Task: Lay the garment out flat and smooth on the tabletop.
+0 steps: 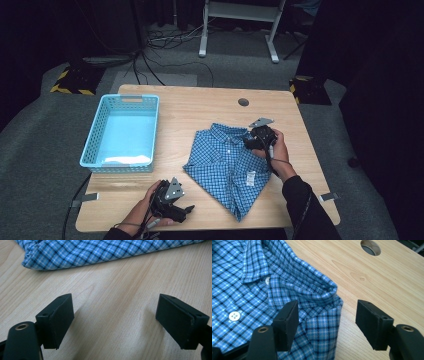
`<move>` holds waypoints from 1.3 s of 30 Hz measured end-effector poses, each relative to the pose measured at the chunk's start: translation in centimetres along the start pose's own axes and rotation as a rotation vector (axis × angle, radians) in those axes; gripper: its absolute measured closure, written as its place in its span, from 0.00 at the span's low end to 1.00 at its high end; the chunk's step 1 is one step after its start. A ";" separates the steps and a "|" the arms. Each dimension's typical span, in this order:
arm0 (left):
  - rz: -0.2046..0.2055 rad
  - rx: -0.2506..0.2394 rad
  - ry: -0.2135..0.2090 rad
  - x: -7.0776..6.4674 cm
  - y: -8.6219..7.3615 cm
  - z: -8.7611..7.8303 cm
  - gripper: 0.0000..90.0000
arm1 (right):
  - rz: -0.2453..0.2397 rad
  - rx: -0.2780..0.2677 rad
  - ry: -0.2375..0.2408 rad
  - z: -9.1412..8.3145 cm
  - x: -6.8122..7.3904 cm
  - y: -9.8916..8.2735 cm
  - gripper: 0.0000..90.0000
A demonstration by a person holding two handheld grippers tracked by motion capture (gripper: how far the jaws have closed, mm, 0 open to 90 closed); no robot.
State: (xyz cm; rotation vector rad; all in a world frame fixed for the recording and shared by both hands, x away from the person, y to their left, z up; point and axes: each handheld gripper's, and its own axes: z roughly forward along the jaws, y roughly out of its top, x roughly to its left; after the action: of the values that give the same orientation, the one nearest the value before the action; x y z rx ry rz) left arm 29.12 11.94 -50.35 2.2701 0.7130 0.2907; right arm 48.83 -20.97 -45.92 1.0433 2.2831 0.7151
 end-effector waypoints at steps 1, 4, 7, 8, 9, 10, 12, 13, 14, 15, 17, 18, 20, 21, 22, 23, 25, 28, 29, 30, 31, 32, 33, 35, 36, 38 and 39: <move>0.000 0.002 0.001 0.0 0.0 0.0 0.16 | 0.000 0.000 -0.005 -0.1 0.0 0.0 0.39; -0.002 0.003 0.000 0.0 0.0 0.0 0.17 | 0.013 -0.012 -0.008 -0.3 -0.3 -0.1 0.38; -0.004 0.008 0.000 0.0 0.1 0.0 0.16 | 0.015 -0.032 0.001 -0.7 -0.5 0.0 0.38; 0.000 0.005 -0.003 0.0 0.1 0.1 0.16 | 0.013 -0.040 0.005 -0.9 -0.5 0.0 0.38; 0.002 0.007 -0.003 0.0 0.2 0.1 0.16 | 0.011 -0.041 0.007 -1.1 -0.6 0.0 0.38; 0.002 0.010 -0.003 0.0 0.2 0.1 0.16 | 0.015 -0.047 0.006 -1.3 -0.6 0.1 0.38; -0.002 0.017 -0.001 0.0 0.3 0.1 0.16 | 0.023 -0.062 0.023 -1.8 -0.7 0.1 0.38; 0.002 0.021 -0.002 -0.1 0.4 0.1 0.17 | 0.022 -0.065 0.029 -2.0 -0.7 0.1 0.38; 0.004 0.024 -0.003 -0.2 0.5 0.1 0.17 | 0.018 -0.067 0.033 -2.2 -0.6 0.0 0.38; 0.008 0.029 0.000 -0.2 0.6 0.2 0.18 | 0.008 -0.066 0.042 -2.5 -0.5 -0.2 0.38; 0.016 0.029 0.008 -0.3 0.8 0.2 0.19 | -0.014 -0.058 0.054 -2.9 -0.2 -0.7 0.38; 0.010 0.032 0.014 -0.3 0.9 0.2 0.21 | -0.020 -0.052 0.064 -3.1 -0.1 -1.0 0.38; 0.013 0.034 0.017 -0.4 1.2 0.3 0.22 | -0.030 -0.051 0.081 -3.5 0.0 -1.6 0.38; 0.012 0.029 0.016 -0.4 1.3 0.3 0.22 | -0.028 -0.052 0.092 -3.8 0.1 -1.9 0.38; 0.008 0.023 0.015 -0.4 1.4 0.3 0.23 | -0.035 -0.055 0.099 -4.0 0.1 -2.2 0.38; 0.013 0.021 0.015 -0.4 1.6 0.3 0.23 | -0.045 -0.054 0.106 -4.3 0.2 -2.5 0.38; 0.021 0.020 0.019 -0.5 2.0 0.3 0.23 | -0.059 -0.054 0.122 -4.8 0.5 -3.1 0.38; 0.027 0.011 0.017 -0.7 2.6 0.6 0.23 | -0.081 -0.054 0.150 -5.7 1.1 -4.0 0.38; 0.028 0.008 0.015 -0.7 2.8 0.6 0.23 | -0.089 -0.058 0.164 -6.1 1.4 -4.3 0.38; 0.034 0.003 0.016 -0.8 3.0 0.8 0.23 | -0.099 -0.060 0.178 -6.4 1.7 -4.6 0.38; 0.038 0.000 0.014 -0.9 3.3 0.9 0.23 | -0.108 -0.058 0.191 -6.7 2.1 -4.9 0.38; 0.039 -0.004 0.008 -1.0 3.5 1.1 0.24 | -0.123 -0.057 0.203 -7.0 2.5 -5.2 0.38; 0.046 -0.007 0.003 -1.0 3.8 1.3 0.24 | -0.137 -0.054 0.220 -7.3 2.9 -5.6 0.38; 0.055 -0.012 0.000 -1.3 4.4 1.8 0.25 | -0.161 -0.046 0.250 -7.8 3.7 -6.3 0.38; 0.057 -0.013 -0.005 -1.4 4.7 2.0 0.25 | -0.169 -0.041 0.260 -8.0 4.1 -6.7 0.38; 0.069 -0.019 -0.013 -1.6 5.3 2.6 0.25 | -0.176 -0.030 0.285 -8.3 4.7 -7.6 0.38; 0.069 -0.021 -0.018 -1.7 5.6 2.9 0.25 | -0.182 -0.023 0.292 -8.4 5.0 -8.0 0.38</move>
State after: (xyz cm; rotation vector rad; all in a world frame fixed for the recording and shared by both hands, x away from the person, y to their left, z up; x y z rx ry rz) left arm 31.13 6.08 -48.46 2.2781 0.6207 0.3084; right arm 36.47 -23.58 -46.22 0.7475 2.5695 0.8614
